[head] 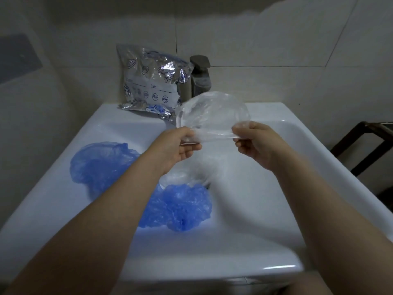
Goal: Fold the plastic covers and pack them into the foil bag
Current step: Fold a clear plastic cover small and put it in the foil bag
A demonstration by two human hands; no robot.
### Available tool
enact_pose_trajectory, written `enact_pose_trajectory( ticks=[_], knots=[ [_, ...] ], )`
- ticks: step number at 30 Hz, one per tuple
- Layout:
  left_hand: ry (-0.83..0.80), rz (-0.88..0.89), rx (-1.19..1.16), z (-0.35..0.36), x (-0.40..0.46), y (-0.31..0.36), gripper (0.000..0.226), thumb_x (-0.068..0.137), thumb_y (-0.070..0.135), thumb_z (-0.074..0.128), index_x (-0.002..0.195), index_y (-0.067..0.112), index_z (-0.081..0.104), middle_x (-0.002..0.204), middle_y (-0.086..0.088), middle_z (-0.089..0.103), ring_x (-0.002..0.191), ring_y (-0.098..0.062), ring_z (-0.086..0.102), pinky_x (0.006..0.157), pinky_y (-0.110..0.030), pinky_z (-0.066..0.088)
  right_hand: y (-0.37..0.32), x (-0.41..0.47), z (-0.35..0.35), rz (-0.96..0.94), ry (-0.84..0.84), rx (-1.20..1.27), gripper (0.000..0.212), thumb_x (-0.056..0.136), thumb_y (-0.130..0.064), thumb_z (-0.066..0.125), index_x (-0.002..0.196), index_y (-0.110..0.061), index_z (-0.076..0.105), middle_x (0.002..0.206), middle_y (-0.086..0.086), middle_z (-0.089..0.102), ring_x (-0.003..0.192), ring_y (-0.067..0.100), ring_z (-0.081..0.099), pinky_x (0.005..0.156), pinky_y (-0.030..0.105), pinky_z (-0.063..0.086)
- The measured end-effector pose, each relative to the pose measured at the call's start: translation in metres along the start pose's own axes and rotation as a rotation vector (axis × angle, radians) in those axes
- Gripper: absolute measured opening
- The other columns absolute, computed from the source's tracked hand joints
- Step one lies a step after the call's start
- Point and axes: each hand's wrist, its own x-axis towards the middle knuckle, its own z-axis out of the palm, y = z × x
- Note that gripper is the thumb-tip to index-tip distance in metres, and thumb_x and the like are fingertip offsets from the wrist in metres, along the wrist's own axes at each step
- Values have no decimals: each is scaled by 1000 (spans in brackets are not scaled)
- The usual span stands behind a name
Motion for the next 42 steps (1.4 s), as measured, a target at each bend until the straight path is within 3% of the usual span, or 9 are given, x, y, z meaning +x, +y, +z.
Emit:
enact_pose_trajectory(
  ticks=[7, 10, 16, 19, 21, 24, 33, 38, 42],
  knots=[
    [-95, 68, -176, 5, -4, 6, 23, 92, 4, 37, 86, 11, 58, 51, 0, 64, 42, -6, 56, 44, -14, 41, -9, -2, -4, 60, -141, 260, 31, 85, 6, 36, 83, -18, 56, 48, -7, 39, 40, 5, 33, 40, 13, 29],
    [-186, 38, -379, 6, -6, 8, 41, 93, 3, 32, 67, 6, 63, 47, -2, 60, 39, -8, 54, 42, -14, 42, -11, -3, -7, -14, -239, 372, 22, 66, 3, 49, 77, -14, 57, 53, -5, 41, 41, 6, 35, 41, 14, 30],
    [-207, 67, -209, -7, -8, 10, 64, 92, 17, 25, 43, 15, 65, 47, 0, 56, 42, -13, 55, 60, -28, 40, -8, -6, -24, -243, -331, 41, 21, 62, -24, 55, 58, -13, 72, 60, 4, 66, 56, 19, 62, 64, 28, 46],
    [-108, 88, 92, -9, -3, 9, 43, 88, 36, 39, 56, 14, 59, 58, -2, 55, 54, -13, 51, 58, -25, 39, -6, -5, -15, -152, -96, -278, 54, 90, -45, 43, 55, -11, 67, 61, 3, 65, 60, 17, 60, 63, 27, 46],
    [-5, 104, 380, -3, -2, 6, 41, 90, 42, 50, 62, 14, 54, 63, -2, 53, 57, -11, 47, 58, -22, 37, -1, -1, -5, -215, 59, -389, 45, 88, -40, 57, 54, -11, 57, 52, -2, 56, 52, 11, 51, 56, 21, 42],
    [111, 254, 499, 2, 2, -1, 30, 83, 29, 69, 62, 17, 51, 65, 3, 52, 60, -10, 47, 59, -23, 35, 3, 2, 0, -240, 38, -347, 32, 80, -14, 71, 58, -13, 48, 52, -1, 49, 47, 7, 45, 50, 16, 39],
    [-160, 221, -135, -7, 6, 1, 26, 85, -9, 53, 90, 15, 61, 87, -2, 63, 81, -9, 62, 77, -16, 51, -6, -1, -5, -195, -126, -140, 22, 86, 14, 48, 84, -6, 57, 74, 6, 55, 66, 12, 54, 66, 18, 48],
    [-199, 199, -147, -16, 9, 1, 24, 88, -5, 49, 97, 14, 62, 80, 3, 72, 81, -5, 67, 85, -17, 48, -10, -4, -8, -265, -128, -395, 21, 85, 10, 56, 102, -2, 60, 86, 7, 62, 75, 12, 59, 73, 18, 50],
    [-194, 216, 35, -17, 10, -1, 22, 90, -2, 51, 97, 15, 63, 80, 6, 73, 86, -3, 65, 80, -16, 46, -9, -4, -8, -345, 4, -608, 5, 87, -6, 62, 86, -9, 66, 72, 7, 56, 57, 9, 45, 53, 14, 36]
  ],
)
